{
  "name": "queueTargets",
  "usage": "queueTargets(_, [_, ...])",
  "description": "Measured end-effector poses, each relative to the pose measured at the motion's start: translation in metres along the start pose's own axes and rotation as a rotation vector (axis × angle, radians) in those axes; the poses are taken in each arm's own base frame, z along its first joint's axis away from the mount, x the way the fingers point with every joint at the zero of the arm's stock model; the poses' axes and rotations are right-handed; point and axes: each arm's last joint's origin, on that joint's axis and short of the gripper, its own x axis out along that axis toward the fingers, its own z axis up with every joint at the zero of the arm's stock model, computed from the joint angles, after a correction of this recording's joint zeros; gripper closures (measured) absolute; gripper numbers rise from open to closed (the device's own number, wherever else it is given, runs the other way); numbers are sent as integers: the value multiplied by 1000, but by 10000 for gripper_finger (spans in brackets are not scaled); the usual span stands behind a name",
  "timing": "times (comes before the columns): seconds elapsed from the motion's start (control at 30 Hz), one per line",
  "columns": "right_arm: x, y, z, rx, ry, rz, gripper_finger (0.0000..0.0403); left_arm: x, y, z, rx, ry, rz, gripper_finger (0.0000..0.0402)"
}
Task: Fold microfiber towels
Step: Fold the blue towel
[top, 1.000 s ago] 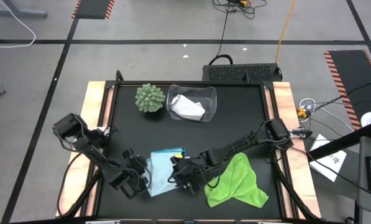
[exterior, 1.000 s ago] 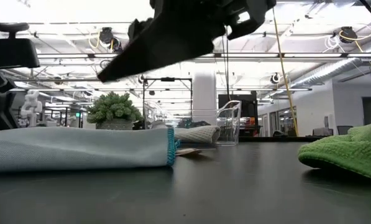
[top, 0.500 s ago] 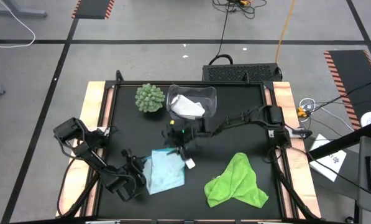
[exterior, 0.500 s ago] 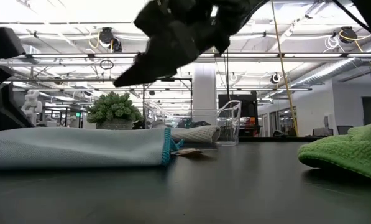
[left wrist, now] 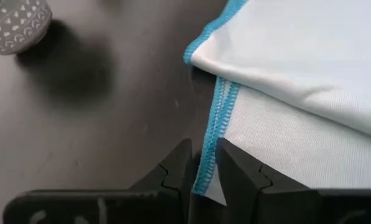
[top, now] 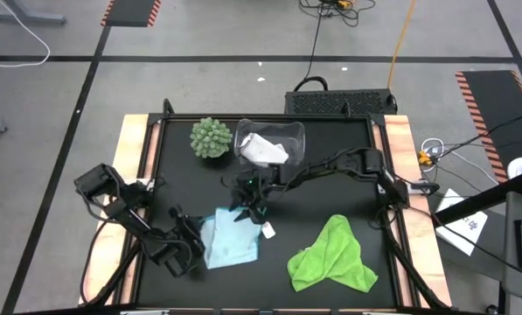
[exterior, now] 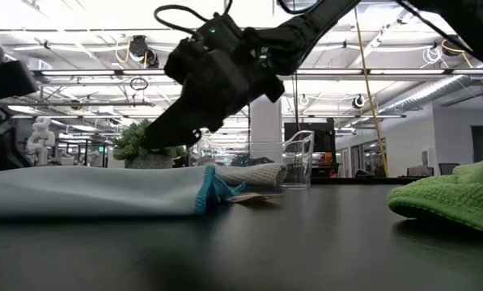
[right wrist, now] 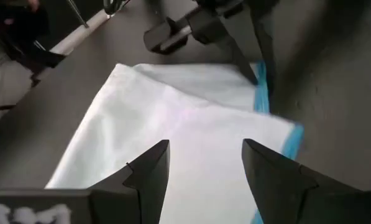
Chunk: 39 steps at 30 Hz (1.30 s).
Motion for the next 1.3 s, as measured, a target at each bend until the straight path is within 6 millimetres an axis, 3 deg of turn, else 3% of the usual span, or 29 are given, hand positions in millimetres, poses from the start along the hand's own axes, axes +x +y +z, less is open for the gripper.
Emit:
queueTargets(0.2, [11, -11, 0, -12, 69, -157, 211, 7, 4, -4, -29, -15, -10, 321])
queueTargets(0.5, [5, -33, -9, 75, 80, -236, 211, 14, 9, -1, -27, -4, 36, 321])
queueTargets(0.8, [17, -22, -17, 67, 128, -203, 211, 40, 24, 7, -23, -5, 118, 321])
queueTargets(1.13, [13, -17, -20, 114, 201, -194, 211, 62, 13, 32, 57, -31, 42, 321])
queueTargets(1.3, [-2, -8, -10, 102, 254, -209, 211, 71, 7, 46, 71, -48, -39, 321])
